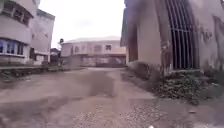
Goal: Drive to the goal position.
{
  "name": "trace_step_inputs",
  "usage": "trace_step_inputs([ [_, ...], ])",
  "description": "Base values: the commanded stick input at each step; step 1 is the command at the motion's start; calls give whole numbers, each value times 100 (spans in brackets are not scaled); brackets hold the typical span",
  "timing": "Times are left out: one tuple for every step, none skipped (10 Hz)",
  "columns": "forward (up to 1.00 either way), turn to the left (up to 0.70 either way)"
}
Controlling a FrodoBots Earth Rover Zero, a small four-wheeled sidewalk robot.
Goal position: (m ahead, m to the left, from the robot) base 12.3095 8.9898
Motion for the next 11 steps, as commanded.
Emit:
trace_step_inputs([
  [70, 8],
  [70, 0],
  [70, 0],
  [70, 0],
  [70, 0],
  [70, 0],
  [70, 0],
  [70, 0],
  [70, 0],
  [70, 0],
  [70, 0],
])
